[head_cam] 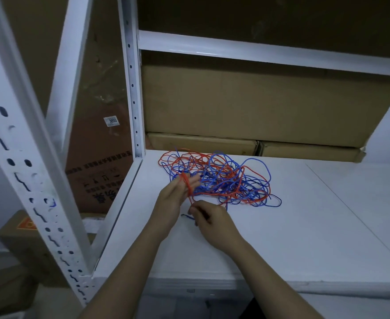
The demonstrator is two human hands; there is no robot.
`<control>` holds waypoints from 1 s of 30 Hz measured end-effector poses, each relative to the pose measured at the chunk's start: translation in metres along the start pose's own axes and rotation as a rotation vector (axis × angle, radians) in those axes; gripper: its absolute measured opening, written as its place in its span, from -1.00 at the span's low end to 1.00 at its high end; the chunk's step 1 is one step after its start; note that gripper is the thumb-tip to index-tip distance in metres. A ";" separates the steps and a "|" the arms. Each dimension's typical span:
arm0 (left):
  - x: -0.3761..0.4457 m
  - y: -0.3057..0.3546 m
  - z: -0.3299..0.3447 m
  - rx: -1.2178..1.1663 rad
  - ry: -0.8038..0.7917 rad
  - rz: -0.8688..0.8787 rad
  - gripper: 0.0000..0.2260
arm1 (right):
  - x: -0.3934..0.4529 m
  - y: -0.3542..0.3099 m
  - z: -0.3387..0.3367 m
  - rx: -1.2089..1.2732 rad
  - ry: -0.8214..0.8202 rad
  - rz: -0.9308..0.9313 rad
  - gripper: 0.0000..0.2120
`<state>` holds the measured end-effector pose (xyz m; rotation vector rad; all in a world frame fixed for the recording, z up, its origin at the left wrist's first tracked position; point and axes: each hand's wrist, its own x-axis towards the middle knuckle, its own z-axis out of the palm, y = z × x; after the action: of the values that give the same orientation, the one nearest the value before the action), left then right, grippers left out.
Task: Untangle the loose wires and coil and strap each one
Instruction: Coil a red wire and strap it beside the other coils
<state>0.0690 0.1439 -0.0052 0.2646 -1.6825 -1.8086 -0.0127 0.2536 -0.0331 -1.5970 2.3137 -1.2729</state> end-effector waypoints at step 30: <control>0.039 -0.003 0.000 -0.072 0.071 -0.169 -0.67 | 0.058 0.059 -0.058 -0.074 0.257 0.156 -0.77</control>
<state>0.0378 0.1215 0.0027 0.4463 -1.5830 -1.9552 -0.1107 0.2488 -0.0108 -1.3061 2.6049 -1.4452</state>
